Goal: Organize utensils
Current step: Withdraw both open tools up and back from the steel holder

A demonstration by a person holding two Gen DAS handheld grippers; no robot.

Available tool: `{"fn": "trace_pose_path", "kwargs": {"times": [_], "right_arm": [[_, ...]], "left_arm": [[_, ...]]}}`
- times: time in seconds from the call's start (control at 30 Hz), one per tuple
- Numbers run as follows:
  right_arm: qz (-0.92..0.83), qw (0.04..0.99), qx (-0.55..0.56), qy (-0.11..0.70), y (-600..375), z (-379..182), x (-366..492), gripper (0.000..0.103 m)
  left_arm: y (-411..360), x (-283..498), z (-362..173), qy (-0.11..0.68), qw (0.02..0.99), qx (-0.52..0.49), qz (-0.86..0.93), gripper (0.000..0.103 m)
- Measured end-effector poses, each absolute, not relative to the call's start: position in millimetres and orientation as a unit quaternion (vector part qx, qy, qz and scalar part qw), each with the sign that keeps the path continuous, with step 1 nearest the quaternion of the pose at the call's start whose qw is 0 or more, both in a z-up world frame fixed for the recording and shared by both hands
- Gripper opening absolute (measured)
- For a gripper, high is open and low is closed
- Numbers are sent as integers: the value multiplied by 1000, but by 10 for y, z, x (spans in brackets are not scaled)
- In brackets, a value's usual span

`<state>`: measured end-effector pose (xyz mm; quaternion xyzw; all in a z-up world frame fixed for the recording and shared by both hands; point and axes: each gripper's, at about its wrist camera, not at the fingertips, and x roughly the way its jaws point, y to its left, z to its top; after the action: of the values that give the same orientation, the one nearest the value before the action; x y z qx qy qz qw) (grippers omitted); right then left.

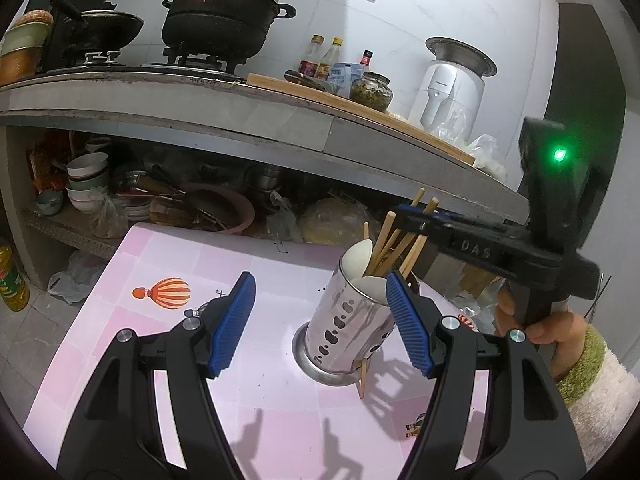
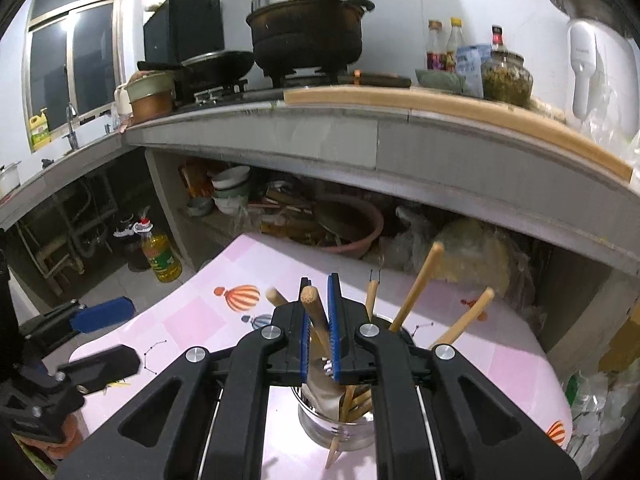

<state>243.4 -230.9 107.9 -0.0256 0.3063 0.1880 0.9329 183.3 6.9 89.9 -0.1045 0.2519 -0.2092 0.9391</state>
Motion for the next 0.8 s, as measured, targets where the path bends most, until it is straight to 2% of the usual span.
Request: {"fn": "trace_pose_path", "kwargs": {"times": [0.43, 0.5, 0.57, 0.8], "right_arm": [[187, 933, -16, 308, -2332, 1110, 2312, 12], [189, 934, -11, 303, -2359, 1175, 2250, 18], [188, 937, -3, 294, -2394, 1245, 2169, 29], [178, 950, 31, 254, -2635, 1513, 1621, 50]], "left_arm": [[112, 1657, 878, 256, 939, -107, -204, 68], [114, 1647, 880, 256, 939, -107, -204, 68], [120, 1629, 884, 255, 939, -108, -204, 69], [153, 1432, 907, 258, 938, -104, -207, 72]]}}
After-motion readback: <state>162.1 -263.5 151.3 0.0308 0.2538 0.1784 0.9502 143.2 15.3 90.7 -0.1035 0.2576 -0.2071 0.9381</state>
